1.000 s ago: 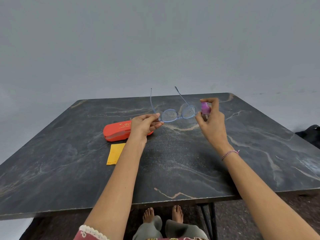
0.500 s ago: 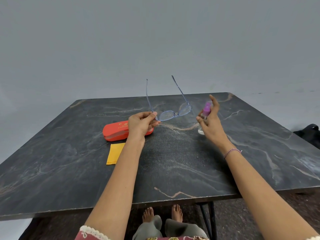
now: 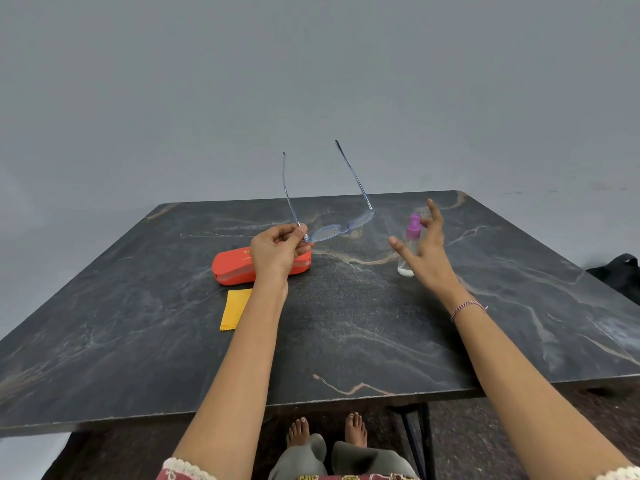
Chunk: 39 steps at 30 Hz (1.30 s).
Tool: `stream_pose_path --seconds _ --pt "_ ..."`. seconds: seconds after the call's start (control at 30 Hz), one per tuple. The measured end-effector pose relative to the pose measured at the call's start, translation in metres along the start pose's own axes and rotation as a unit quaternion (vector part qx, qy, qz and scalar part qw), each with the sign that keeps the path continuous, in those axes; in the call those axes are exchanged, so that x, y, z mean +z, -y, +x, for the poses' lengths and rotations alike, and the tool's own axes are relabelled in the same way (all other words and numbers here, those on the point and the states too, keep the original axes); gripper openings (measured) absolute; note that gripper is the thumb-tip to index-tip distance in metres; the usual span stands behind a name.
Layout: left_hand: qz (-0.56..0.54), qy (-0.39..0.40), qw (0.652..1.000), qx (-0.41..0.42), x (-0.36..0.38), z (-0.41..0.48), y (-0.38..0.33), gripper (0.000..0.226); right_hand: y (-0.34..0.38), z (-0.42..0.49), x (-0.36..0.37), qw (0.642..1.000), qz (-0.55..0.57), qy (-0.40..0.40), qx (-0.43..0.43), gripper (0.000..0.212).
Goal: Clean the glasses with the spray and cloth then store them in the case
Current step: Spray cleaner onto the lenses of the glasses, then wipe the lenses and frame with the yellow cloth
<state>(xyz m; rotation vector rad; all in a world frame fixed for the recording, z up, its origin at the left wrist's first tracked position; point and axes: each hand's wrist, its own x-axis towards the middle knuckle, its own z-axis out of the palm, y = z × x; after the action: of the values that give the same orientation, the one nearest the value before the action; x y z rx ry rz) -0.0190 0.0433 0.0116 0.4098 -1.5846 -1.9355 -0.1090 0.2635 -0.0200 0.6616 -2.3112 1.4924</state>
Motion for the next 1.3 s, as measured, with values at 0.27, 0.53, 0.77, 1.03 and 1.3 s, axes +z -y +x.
stream_pose_path --seconds 0.27,0.53,0.77,1.03,1.3 --pt "0.004 -0.033 0.999 0.034 -0.039 -0.006 -0.013 0.008 0.017 0.000 -0.002 0.989 -0.019 -0.131 -0.069 0.086" --pt "0.040 -0.081 0.993 0.072 -0.082 -0.004 -0.033 0.013 0.075 -0.028 0.036 0.953 -0.112 -0.139 -0.247 0.049" --pt "0.065 -0.099 0.988 0.103 -0.111 -0.002 -0.045 0.012 0.111 -0.041 0.111 0.943 -0.097 0.090 -0.304 0.024" --pt "0.073 -0.104 0.986 0.109 -0.119 -0.004 -0.043 0.006 0.118 -0.043 0.160 0.917 -0.172 0.286 -0.220 0.040" --pt "0.075 -0.107 0.985 0.110 -0.118 -0.001 -0.038 0.010 0.115 -0.041 0.172 0.913 -0.186 0.327 -0.159 0.050"
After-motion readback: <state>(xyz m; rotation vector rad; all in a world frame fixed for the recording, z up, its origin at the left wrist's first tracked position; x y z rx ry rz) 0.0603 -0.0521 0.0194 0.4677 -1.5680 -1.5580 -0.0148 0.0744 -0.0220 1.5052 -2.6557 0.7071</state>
